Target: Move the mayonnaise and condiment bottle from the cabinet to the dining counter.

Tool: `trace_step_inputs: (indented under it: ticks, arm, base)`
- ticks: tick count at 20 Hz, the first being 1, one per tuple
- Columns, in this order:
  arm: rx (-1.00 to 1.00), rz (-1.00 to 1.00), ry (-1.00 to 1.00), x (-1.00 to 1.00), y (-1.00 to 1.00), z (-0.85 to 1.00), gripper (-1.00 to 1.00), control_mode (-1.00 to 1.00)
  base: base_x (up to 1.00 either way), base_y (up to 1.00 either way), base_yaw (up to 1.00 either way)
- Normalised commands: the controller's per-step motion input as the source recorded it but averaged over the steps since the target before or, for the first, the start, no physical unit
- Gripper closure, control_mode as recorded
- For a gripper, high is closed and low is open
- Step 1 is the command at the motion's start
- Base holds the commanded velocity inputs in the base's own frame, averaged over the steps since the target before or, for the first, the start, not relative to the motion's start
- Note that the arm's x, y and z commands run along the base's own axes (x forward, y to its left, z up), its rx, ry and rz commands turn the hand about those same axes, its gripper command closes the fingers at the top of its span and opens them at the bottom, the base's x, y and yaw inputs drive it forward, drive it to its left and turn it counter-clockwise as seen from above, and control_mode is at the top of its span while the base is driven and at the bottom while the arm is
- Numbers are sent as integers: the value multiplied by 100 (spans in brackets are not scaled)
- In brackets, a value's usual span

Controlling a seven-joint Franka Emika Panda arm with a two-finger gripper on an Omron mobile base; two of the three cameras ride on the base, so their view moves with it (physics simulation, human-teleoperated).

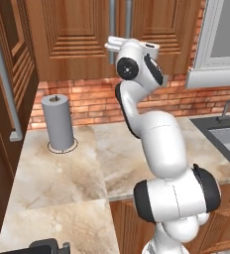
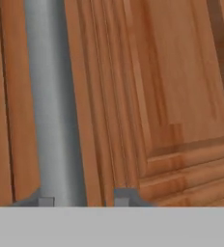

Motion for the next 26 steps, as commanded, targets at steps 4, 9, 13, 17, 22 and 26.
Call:
trace_step_inputs:
  ticks: [4,9,13,17,22,26]
  arm:
    - [3,-7,-1,-72,-74,30,100,-100]
    - [0,-7,-5,-95,-79,21,100,-100]
    - [0,-3,-9,-100,-91,21,100,-100]
    - [1,-1,-11,-100,-88,15,100,-100]
    - [1,-1,-6,-100,-82,4,100,-100]
    - [0,-1,0,-98,-63,0,100,-100]
  base:
    - [0,0,0]
    - [0,0,0]
    - [0,0,0]
    - [0,0,0]
    - [0,0,0]
    - [0,0,0]
